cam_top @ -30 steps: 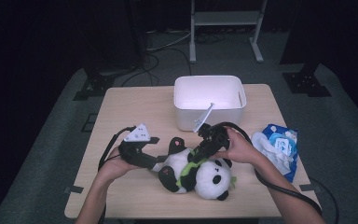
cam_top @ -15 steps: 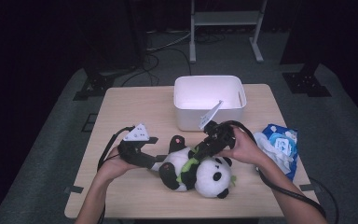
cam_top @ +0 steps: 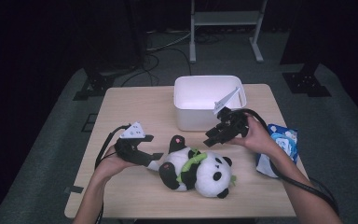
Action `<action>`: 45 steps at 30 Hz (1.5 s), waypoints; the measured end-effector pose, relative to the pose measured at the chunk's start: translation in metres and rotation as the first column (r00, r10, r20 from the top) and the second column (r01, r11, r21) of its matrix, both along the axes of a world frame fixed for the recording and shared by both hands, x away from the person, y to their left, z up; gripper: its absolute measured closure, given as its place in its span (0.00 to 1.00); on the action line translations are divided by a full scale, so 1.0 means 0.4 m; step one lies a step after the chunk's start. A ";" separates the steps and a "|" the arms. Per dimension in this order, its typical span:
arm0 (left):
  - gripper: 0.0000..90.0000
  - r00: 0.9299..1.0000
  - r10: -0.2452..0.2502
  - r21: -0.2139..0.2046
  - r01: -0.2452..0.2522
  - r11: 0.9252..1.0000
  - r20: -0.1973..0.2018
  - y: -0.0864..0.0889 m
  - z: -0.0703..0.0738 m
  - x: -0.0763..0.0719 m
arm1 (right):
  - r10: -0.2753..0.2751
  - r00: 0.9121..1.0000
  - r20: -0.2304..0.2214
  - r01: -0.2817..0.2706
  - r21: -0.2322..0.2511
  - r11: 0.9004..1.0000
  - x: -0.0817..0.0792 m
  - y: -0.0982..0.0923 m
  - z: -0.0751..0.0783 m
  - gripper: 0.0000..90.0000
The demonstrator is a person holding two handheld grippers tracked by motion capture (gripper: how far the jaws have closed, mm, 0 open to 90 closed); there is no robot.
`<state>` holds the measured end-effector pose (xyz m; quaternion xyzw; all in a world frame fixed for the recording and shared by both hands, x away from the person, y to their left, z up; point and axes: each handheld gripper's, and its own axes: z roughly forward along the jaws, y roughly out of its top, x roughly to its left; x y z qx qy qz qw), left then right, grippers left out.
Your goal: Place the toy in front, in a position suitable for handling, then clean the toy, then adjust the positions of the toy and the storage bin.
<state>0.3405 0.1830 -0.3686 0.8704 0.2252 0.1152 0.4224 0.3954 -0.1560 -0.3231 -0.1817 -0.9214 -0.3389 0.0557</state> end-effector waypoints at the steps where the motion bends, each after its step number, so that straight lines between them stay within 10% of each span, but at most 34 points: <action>1: 0.22 1.000 0.006 -0.002 -0.006 1.000 0.000 0.003 -0.001 0.003 | -0.007 1.000 0.003 0.007 0.002 1.000 0.006 -0.006 0.004 0.61; 29: 0.17 0.996 0.085 -0.049 -0.085 0.995 -0.005 0.081 -0.002 0.018 | -0.127 0.987 0.094 0.131 -0.039 0.991 0.211 -0.003 0.075 0.58; 45: 0.13 0.995 0.100 -0.048 -0.100 0.994 -0.012 0.085 -0.005 0.019 | -0.117 0.989 0.090 0.122 -0.049 0.991 0.228 0.012 0.062 0.57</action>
